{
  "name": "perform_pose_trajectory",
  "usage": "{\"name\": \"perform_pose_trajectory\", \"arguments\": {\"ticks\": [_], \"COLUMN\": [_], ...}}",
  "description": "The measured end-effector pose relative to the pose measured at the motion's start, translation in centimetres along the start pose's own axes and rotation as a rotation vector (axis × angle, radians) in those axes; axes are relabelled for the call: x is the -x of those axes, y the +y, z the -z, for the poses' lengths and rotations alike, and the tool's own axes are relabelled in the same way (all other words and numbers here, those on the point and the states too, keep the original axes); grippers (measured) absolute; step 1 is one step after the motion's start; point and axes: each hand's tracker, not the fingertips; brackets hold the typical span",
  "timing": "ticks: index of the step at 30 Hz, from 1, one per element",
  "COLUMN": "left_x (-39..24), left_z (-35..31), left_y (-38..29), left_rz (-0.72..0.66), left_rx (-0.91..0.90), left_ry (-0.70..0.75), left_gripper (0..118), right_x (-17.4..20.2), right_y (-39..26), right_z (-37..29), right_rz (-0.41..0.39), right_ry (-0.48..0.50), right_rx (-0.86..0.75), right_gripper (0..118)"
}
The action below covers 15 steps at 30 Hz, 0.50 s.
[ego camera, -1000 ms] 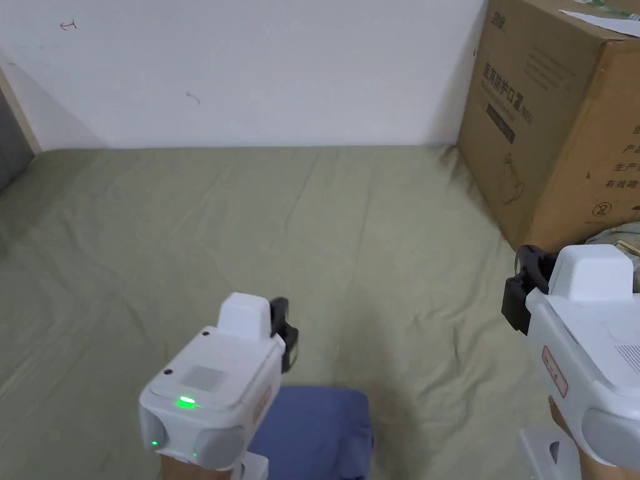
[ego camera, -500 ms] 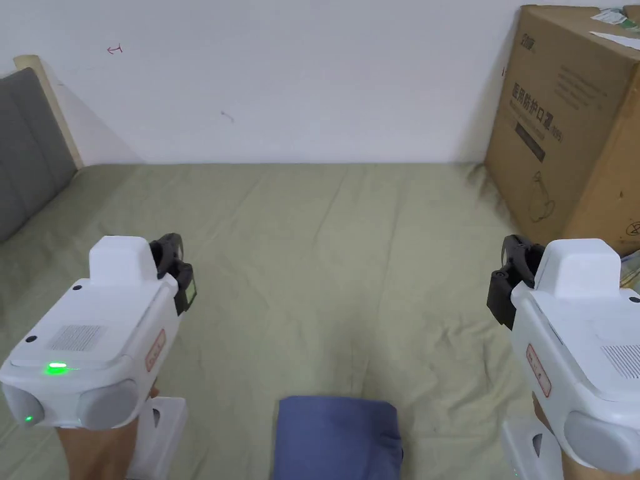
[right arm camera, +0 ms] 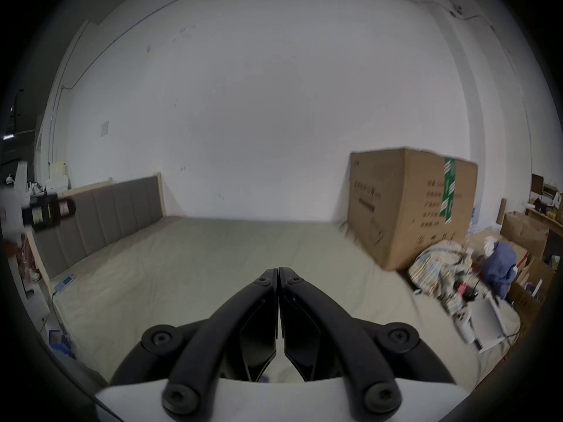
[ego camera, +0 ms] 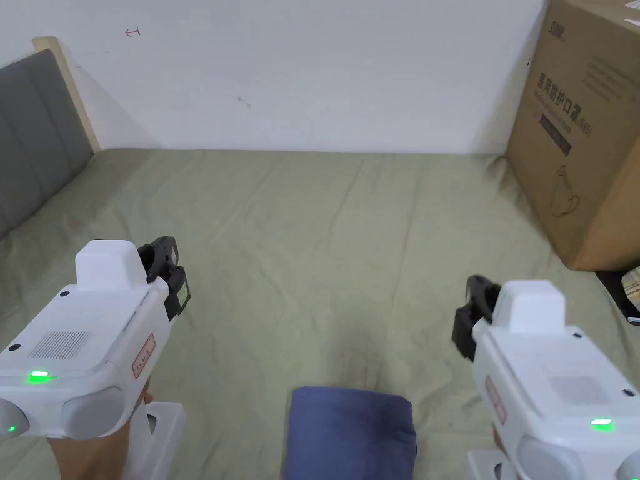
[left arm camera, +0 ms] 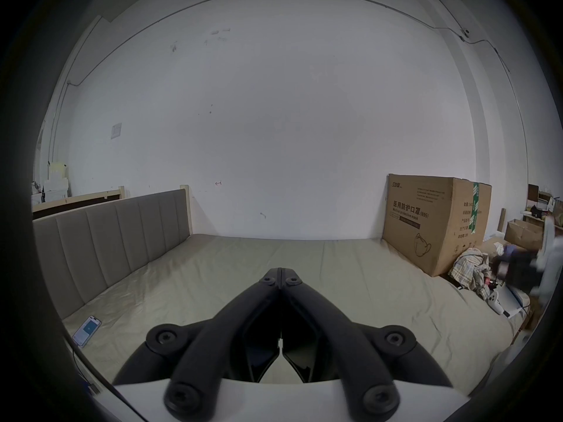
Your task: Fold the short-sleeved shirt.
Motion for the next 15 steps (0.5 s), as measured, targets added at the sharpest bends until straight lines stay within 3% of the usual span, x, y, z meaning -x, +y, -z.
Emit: {"name": "perform_pose_trajectory", "arguments": {"ticks": [8,15], "left_x": [0.4,0.6], "left_z": [0.7,1.7], "left_y": [-2.2,-5.4], "left_rz": [-0.013,-0.037], "left_rx": [0.093,0.193], "left_ry": [-0.038,-0.064], "left_gripper": [0,0], "right_x": [5.3,6.9], "right_y": [-10.9,-17.1], "right_z": [4.0,7.1], "right_rz": [-0.044,-0.032], "right_ry": [0.092,0.07], "right_rx": [0.226,0.33], "right_gripper": [0,0]}}
